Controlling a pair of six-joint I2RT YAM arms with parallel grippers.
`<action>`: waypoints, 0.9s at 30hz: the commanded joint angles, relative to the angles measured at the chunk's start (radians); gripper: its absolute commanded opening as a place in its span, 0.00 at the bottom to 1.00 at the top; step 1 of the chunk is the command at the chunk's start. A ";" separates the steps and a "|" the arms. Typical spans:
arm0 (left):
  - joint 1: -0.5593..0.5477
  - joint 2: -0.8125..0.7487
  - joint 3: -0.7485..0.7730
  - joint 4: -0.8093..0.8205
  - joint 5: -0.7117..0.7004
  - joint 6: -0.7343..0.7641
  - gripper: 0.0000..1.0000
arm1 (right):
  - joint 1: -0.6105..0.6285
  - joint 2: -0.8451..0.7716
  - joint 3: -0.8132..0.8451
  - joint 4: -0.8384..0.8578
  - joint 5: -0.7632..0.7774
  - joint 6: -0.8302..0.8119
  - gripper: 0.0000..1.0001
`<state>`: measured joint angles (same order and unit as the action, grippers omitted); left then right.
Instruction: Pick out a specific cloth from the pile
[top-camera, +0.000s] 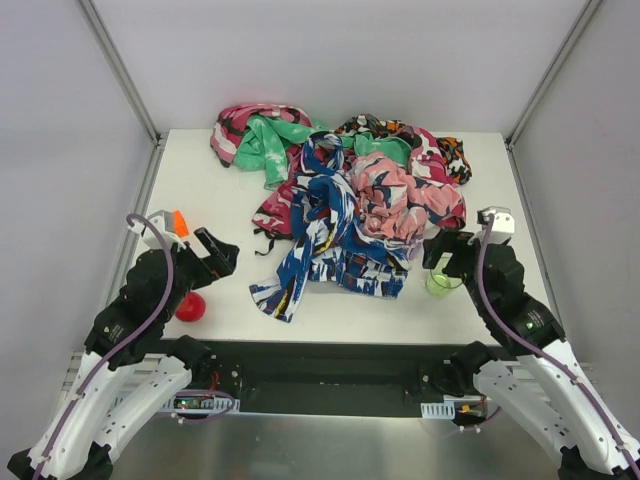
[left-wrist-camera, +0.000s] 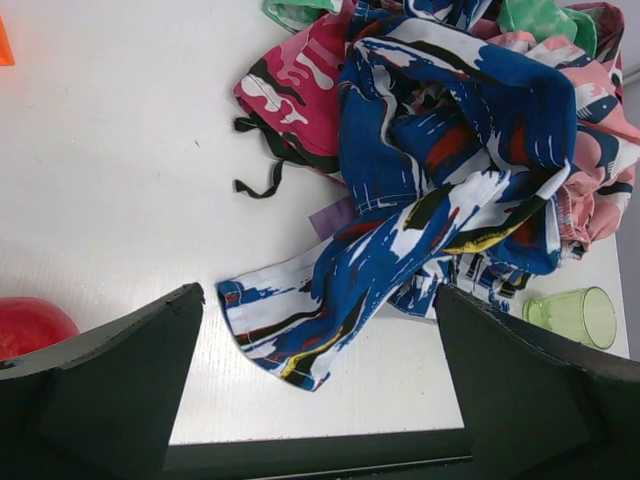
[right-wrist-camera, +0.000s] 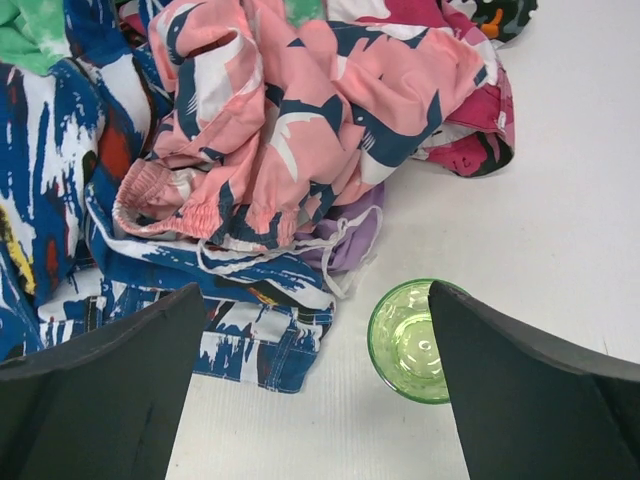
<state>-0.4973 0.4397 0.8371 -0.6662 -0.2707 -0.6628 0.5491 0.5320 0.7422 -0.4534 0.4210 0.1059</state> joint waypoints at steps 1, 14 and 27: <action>-0.001 0.024 0.007 0.019 -0.013 0.003 0.99 | -0.002 -0.016 0.016 0.082 -0.124 -0.096 0.96; -0.001 0.068 -0.026 0.019 -0.009 0.016 0.99 | 0.254 0.228 0.123 0.122 -0.429 -0.626 0.96; -0.001 0.074 -0.067 0.020 -0.038 0.000 0.99 | 0.491 0.919 0.425 -0.002 -0.289 -1.298 0.96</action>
<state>-0.4973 0.5159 0.7773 -0.6662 -0.2722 -0.6621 1.0378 1.3613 1.0649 -0.4274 0.1349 -1.0176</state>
